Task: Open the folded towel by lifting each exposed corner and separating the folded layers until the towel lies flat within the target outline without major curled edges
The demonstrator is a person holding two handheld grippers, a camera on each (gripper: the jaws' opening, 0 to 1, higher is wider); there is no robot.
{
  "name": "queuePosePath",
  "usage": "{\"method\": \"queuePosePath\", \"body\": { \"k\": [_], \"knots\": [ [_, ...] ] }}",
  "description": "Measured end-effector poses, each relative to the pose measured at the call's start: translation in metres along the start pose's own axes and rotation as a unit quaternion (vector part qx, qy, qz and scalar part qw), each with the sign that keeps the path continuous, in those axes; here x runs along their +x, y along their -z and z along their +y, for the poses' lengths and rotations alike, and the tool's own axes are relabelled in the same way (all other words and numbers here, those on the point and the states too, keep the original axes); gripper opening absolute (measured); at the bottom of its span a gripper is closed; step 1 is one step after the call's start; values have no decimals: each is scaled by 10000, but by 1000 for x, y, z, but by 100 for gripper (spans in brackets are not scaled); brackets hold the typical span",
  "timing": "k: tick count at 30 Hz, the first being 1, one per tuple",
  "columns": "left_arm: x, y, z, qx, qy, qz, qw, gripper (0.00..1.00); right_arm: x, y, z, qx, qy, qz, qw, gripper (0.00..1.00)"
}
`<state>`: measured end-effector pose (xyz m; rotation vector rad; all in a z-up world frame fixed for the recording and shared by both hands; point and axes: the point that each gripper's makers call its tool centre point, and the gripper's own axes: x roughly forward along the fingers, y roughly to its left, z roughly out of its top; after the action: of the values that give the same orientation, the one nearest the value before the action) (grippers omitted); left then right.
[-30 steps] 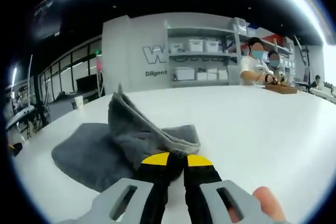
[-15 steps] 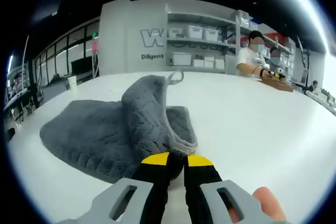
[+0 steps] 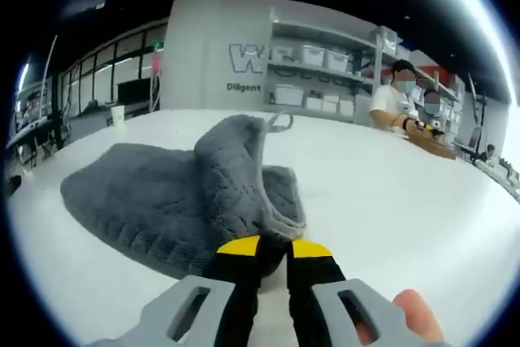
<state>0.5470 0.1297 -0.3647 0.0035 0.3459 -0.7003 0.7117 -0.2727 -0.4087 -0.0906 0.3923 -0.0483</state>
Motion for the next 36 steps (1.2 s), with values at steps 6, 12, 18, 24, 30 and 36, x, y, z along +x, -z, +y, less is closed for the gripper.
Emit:
{"method": "queuePosePath", "body": {
  "k": [6, 12, 18, 24, 30, 36],
  "knots": [
    [0, 0, 0, -19, 0, 4, 10000, 99, -5, -2, -3, -242, -49, 7, 9997, 13],
    [0, -1, -1, -15, -1, 9, 10000, 99, -16, -3, -12, -464, -24, 31, 9989, 33],
    [2, -1, -4, 2, 17, 41, 10000, 99, -37, -10, -12, -437, -284, -85, 9986, 48],
    [2, -2, -8, 30, 1, 53, 10000, 99, -62, -21, 0, -418, -685, -367, 9961, 54],
    [2, -5, -14, 50, 38, 44, 10000, 99, -92, -26, 8, -285, -992, -407, 9938, 65],
    [7, -6, -21, 84, 88, 100, 9999, 99, -118, -32, 24, -195, -1415, -513, 9884, 79]
  ]
}}
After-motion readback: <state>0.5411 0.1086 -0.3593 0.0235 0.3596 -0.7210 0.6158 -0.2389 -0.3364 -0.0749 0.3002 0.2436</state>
